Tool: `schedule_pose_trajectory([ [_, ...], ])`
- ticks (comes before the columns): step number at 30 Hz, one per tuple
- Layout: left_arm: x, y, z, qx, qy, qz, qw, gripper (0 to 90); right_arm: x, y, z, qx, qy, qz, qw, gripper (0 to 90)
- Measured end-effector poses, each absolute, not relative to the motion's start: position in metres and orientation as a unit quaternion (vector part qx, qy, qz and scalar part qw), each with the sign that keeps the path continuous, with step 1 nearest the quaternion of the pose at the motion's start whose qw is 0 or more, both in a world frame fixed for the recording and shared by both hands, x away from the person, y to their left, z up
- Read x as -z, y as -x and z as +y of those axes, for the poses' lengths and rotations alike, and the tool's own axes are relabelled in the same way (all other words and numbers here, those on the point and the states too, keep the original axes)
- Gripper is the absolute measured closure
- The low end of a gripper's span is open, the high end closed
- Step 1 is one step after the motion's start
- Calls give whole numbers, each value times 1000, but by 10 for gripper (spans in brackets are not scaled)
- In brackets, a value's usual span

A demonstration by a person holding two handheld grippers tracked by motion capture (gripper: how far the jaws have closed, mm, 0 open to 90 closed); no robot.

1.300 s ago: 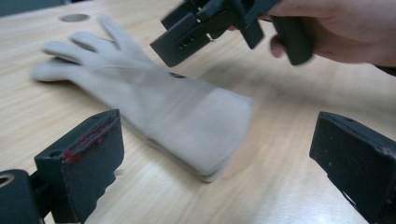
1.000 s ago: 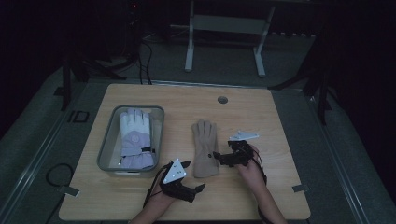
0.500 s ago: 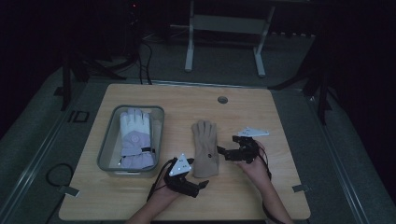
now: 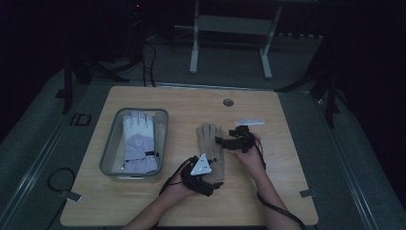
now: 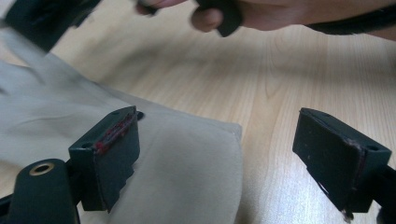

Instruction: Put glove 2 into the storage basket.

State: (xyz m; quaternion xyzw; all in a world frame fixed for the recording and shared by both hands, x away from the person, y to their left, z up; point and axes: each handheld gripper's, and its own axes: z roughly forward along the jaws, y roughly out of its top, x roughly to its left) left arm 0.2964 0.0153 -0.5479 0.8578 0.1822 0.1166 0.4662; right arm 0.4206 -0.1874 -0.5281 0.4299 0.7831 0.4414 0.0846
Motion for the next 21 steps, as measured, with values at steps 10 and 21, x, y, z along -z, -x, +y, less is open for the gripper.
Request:
schedule_pose_trajectory([
  [10,558,-312,16,-99,-879,181,430,307,558,-437,-180,-415,-446,792,36,209],
  [21,562,-320,17,-82,-890,181,410,308,554,-432,-172,-414,-404,815,28,659],
])
